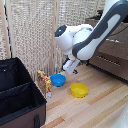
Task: Kindly move your gripper toward the top drawer's handle. With caution, hold the handle robustly using your gripper and pull open the top drawer. Let the handle go. Relocate your gripper to the bowl placed in the background. Gently hold the bowl using your gripper. Bring the gripper and the bowl to the ajar drawer. Softly release the bowl into it.
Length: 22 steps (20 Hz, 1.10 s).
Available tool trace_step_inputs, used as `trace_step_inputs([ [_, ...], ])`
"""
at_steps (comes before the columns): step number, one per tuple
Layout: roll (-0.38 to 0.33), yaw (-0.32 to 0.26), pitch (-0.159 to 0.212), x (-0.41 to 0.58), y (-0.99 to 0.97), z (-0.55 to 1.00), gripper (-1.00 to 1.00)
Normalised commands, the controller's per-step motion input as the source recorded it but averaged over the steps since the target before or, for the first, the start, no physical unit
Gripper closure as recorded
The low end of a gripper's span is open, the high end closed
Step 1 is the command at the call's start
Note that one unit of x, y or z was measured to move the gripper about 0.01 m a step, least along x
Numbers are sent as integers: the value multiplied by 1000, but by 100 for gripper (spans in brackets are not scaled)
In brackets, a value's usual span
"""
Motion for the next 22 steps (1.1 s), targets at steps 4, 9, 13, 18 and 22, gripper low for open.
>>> trace_step_inputs([
  [4,217,-201,99,529,77,156,-100],
  [9,140,-201,67,540,62,242,-100],
  [13,69,-201,40,530,70,314,-100],
  [18,19,-219,20,458,81,402,-100],
  [22,-2,-245,0,346,96,517,-100],
])
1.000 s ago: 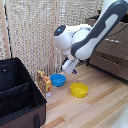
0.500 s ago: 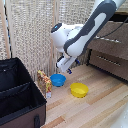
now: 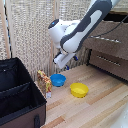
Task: Kindly move your gripper toward the top drawer's handle. With caution, hold the handle robustly using your gripper and pull open the top drawer. Let the handle go. Relocate your gripper to the bowl placed in the background. Gently hold the bowl using your gripper. Bring the gripper and the bowl to the ajar drawer. Softly release the bowl into it.
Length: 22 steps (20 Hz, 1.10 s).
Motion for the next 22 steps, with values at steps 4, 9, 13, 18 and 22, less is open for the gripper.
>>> trace_step_inputs([
  [4,-12,-256,0,306,101,534,-100],
  [9,99,-259,16,267,88,383,-100],
  [13,271,-255,78,240,77,130,-100],
  [18,322,-238,116,278,95,12,-100],
  [22,258,-218,82,388,78,87,-100],
])
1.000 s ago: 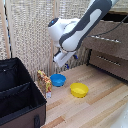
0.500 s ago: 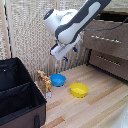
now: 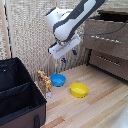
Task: Kindly move your gripper toward the top drawer's handle. With caution, hold the handle robustly using your gripper and pull open the top drawer. Let the handle go. Relocate your gripper to the bowl placed in the background. Gently hold the bowl using your gripper. Bring the gripper and the bowl to the ajar drawer. Softly release the bowl into it.
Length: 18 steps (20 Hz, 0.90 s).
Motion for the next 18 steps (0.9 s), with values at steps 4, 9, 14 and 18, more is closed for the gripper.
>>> trace_step_inputs([
  [4,80,-183,5,539,57,200,-100],
  [9,30,-166,0,582,28,157,-100],
  [14,147,-173,0,604,-2,9,-100],
  [18,298,-130,0,416,-194,-2,-100],
])
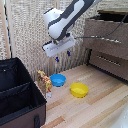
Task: Kindly move your gripper toward the top drawer's handle. With caution, hold the handle robustly using your gripper and pull open the top drawer. Let the handle go. Relocate your gripper to the bowl placed in the background. Gently hold the bowl using your gripper. Bring the gripper and the bowl to the ajar drawer. Softly release the bowl into it.
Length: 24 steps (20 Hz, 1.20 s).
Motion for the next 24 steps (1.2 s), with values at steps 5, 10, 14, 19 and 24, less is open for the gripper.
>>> trace_step_inputs([
  [5,369,-51,0,145,-433,-7,-100],
  [10,358,-4,3,0,-629,-14,-100],
  [14,194,-11,-1,-78,-653,-370,-100],
  [19,-23,-56,-111,-122,2,-521,-100],
  [24,-25,-98,-283,-176,315,-400,-100],
])
